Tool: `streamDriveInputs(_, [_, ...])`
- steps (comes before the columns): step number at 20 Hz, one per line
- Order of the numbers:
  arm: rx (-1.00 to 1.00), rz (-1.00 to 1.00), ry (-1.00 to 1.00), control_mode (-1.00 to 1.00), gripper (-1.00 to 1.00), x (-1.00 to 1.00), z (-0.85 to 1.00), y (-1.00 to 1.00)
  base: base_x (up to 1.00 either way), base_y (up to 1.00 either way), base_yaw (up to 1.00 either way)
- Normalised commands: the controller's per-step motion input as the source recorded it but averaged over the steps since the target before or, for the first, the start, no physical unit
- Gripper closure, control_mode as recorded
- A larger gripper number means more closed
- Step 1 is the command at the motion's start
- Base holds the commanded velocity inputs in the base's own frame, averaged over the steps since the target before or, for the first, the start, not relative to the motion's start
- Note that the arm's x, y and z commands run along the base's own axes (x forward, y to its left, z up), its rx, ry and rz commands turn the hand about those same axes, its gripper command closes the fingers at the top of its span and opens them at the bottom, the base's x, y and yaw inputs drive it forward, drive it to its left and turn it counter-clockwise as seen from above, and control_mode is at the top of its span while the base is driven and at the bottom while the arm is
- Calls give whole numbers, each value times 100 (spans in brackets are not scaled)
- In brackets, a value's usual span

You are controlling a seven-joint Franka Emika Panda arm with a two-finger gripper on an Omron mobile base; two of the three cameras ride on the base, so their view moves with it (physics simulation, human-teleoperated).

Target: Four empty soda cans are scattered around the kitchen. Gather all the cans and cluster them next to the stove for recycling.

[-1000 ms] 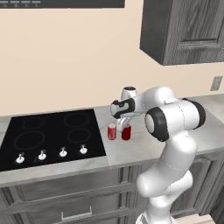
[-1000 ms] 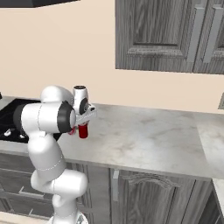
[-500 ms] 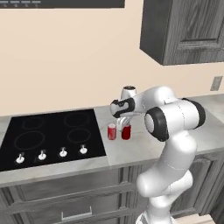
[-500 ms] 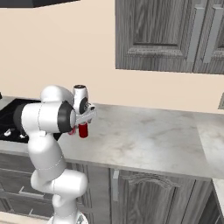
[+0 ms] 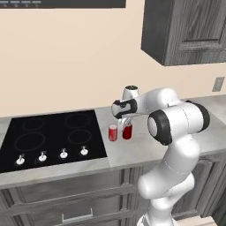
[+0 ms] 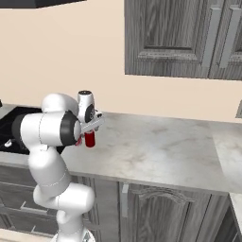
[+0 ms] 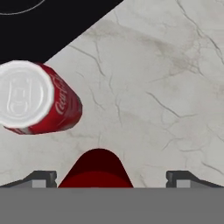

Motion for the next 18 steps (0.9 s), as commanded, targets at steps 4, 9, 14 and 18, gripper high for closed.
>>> streamDriveInputs(4, [0,0,6,-100,-100,0,0,0,0,0,0])
streamDriveInputs(9, [0,0,1,-100,-100,0,0,0,0,0,0])
streamDriveInputs(14, [0,0,0,-100,-100,0,-5,0,0,0,0])
streamDriveInputs(18, [0,0,0,-100,-100,5,-18,0,0,0,0])
